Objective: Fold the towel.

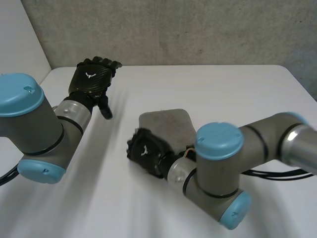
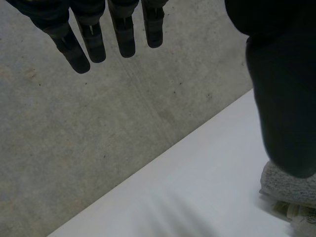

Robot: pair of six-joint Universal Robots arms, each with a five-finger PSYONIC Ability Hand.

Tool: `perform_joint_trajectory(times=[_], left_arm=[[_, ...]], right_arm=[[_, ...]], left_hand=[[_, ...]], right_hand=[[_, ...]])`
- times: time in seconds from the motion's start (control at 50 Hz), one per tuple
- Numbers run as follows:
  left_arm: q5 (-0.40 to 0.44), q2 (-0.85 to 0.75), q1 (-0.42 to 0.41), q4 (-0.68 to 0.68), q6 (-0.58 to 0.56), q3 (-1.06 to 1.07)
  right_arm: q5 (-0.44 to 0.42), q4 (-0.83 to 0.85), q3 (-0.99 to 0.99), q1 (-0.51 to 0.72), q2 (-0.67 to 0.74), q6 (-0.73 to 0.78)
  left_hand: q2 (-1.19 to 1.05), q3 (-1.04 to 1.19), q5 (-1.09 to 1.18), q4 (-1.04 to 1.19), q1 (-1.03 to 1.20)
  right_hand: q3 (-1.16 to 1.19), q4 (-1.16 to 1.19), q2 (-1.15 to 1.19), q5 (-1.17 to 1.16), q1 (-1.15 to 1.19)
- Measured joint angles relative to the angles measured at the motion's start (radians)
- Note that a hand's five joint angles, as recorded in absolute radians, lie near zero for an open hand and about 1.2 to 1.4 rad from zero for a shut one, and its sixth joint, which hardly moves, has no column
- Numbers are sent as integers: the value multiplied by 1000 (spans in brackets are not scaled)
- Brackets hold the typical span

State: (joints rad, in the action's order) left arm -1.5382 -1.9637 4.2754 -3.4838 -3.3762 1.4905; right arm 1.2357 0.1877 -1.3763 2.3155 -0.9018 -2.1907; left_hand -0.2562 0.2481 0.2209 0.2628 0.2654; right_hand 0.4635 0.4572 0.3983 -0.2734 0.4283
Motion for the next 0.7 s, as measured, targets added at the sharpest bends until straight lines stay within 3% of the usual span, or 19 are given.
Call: perform_joint_trajectory(times=[0.02,0.06,0.18,0.3,0.46,0.7], left_arm=[[0,0,-2,-1,0,0],[1,-1,-5,-3,1,-2],[1,-1,-20,-10,26,-18],[3,-15,-43,-11,104,-45],[4,-86,-96,-9,151,-78],[-2,-283,-176,-4,144,-115]], right_arm=[[3,2,-10,-10,-29,-36],[7,6,-25,-26,-71,-95],[23,5,-80,-108,-211,-371],[45,-43,-116,-206,-259,-544],[53,-119,-106,-298,-245,-633],[40,-130,11,-327,-82,-745]], left_hand=[[0,0,0,0,0],[0,0,0,0,0],[0,0,0,0,0],[0,0,0,0,0],[0,0,0,0,0],[0,0,0,0,0]], right_hand=[[-139,-126,-103,142,-117],[-206,-199,-147,215,-175],[-218,-202,-149,215,-192],[-218,-202,-149,215,-195],[-218,-202,-149,215,-195],[-218,-202,-149,215,-196]])
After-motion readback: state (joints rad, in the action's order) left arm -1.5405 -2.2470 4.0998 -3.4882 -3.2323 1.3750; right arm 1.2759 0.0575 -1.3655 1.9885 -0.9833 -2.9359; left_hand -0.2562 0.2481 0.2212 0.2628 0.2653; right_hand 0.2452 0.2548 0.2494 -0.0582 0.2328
